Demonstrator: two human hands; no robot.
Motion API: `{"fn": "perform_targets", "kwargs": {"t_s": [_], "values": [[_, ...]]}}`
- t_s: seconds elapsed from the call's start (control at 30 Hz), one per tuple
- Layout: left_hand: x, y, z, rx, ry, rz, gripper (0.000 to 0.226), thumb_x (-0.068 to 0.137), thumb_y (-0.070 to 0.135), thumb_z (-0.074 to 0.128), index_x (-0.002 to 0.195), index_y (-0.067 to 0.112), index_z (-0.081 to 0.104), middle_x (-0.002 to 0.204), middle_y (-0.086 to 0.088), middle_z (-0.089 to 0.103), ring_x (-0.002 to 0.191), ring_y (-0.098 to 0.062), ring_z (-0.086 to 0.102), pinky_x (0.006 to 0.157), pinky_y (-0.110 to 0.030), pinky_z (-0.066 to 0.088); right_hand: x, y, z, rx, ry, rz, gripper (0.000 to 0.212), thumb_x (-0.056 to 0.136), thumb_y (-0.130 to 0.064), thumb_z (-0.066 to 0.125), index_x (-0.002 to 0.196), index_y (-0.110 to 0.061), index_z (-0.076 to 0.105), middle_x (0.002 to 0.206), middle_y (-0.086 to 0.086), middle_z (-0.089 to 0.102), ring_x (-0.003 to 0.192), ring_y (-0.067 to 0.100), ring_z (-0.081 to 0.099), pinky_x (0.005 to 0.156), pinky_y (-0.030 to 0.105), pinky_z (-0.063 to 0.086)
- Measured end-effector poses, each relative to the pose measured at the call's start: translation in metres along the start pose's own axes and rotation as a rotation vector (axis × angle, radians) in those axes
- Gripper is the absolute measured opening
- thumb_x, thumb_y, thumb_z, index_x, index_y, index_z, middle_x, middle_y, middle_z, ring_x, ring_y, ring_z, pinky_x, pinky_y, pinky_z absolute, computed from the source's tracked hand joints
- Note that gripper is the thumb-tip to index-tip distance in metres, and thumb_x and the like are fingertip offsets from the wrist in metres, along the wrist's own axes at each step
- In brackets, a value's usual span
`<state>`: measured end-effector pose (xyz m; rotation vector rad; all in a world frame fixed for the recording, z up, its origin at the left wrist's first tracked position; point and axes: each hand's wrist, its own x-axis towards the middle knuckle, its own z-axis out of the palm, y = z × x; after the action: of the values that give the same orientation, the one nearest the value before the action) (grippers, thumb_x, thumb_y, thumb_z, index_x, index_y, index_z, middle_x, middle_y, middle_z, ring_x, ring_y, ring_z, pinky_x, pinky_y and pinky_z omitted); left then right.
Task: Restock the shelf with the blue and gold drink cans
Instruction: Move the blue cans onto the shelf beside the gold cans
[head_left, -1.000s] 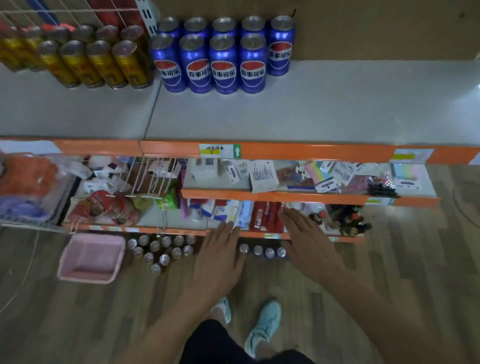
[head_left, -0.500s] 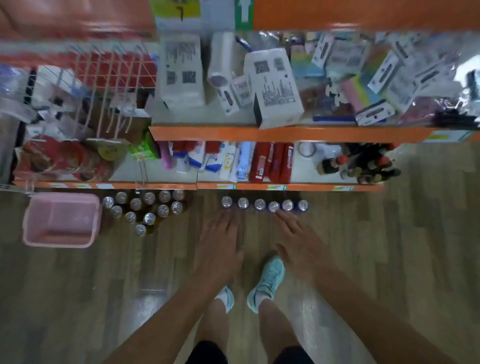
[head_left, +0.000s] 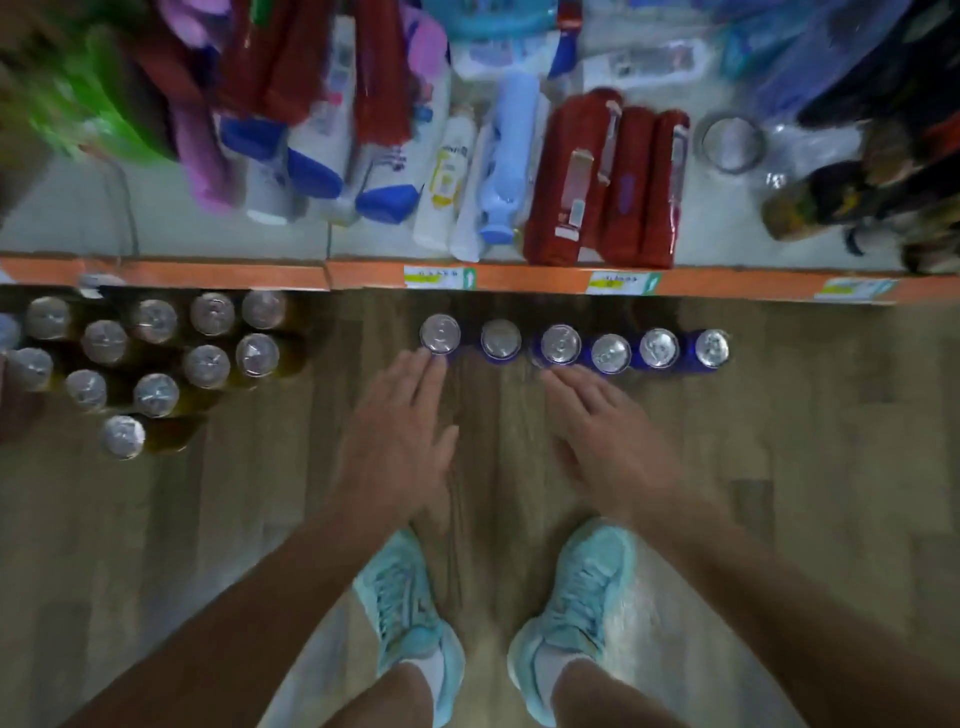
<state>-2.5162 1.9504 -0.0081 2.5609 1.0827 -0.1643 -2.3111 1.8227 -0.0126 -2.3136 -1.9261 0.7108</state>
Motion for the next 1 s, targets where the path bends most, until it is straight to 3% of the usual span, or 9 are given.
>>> {"fn": "perform_targets", "kwargs": {"t_s": [0.23, 0.3, 0.4, 0.57, 0.8, 1.0], "values": [[0.065, -0.049, 0.077, 0.077, 0.044, 0.046, 0.092, 0.079, 0.037, 0.079, 0.154, 0.006, 0.034, 0.160, -0.015, 0.034, 0.149, -0.031, 0.030, 0.123, -0.043, 0.024, 0.075, 0.035, 0.062, -0.137, 0.107, -0.066, 0.072, 0.088, -0.025, 0.067, 0.152, -0.008, 0.039, 0.156, 0.011, 0.042, 0.143, 0.030, 0.038, 0.118, 0.042, 0.033], [0.078, -0.054, 0.093, 0.074, 0.047, 0.073, 0.093, 0.074, 0.032, 0.082, 0.151, 0.002, 0.039, 0.156, -0.021, 0.038, 0.145, -0.036, 0.037, 0.121, -0.045, 0.029, 0.093, 0.036, 0.074, -0.147, 0.148, -0.103, 0.070, 0.087, -0.026, 0.063, 0.150, -0.006, 0.041, 0.154, 0.014, 0.043, 0.142, 0.033, 0.039, 0.118, 0.044, 0.034], [0.096, -0.061, 0.116, 0.081, 0.117, 0.151, 0.084, 0.074, 0.027, 0.078, 0.146, -0.001, 0.046, 0.148, -0.028, 0.046, 0.136, -0.043, 0.046, 0.113, -0.051, 0.040, 0.113, 0.031, 0.090, -0.206, 0.165, -0.145, 0.081, 0.082, -0.032, 0.074, 0.150, -0.004, 0.041, 0.154, 0.016, 0.042, 0.141, 0.034, 0.041, 0.117, 0.046, 0.031], [0.110, -0.078, 0.135, 0.006, 0.186, 0.181, 0.082, 0.079, 0.026, 0.081, 0.149, 0.011, 0.042, 0.143, -0.016, 0.048, 0.128, -0.036, 0.051, 0.096, -0.048, 0.053, 0.131, 0.030, 0.108, -0.267, 0.205, -0.154, 0.090, 0.078, -0.039, 0.080, 0.151, -0.007, 0.040, 0.153, 0.017, 0.043, 0.132, 0.035, 0.048, 0.112, 0.047, 0.039], [0.113, -0.075, 0.148, -0.200, 0.215, 0.114, 0.079, 0.079, 0.018, 0.081, 0.146, 0.022, 0.039, 0.145, -0.005, 0.037, 0.130, -0.026, 0.044, 0.098, -0.039, 0.052, 0.148, 0.037, 0.104, -0.245, 0.128, -0.117, 0.085, 0.076, -0.054, 0.077, 0.145, -0.028, 0.035, 0.127, 0.008, 0.054, 0.112, 0.030, 0.058, 0.096, 0.044, 0.050], [0.101, -0.071, 0.140, -0.252, 0.227, 0.077, 0.083, 0.075, 0.023, 0.084, 0.145, 0.015, 0.041, 0.144, -0.003, 0.045, 0.126, -0.024, 0.051, 0.095, -0.035, 0.049, 0.129, 0.035, 0.099, -0.216, 0.170, -0.158, 0.091, 0.066, -0.047, 0.088, 0.140, -0.015, 0.045, 0.127, 0.007, 0.064, 0.109, 0.027, 0.065, 0.096, 0.039, 0.050]]}}
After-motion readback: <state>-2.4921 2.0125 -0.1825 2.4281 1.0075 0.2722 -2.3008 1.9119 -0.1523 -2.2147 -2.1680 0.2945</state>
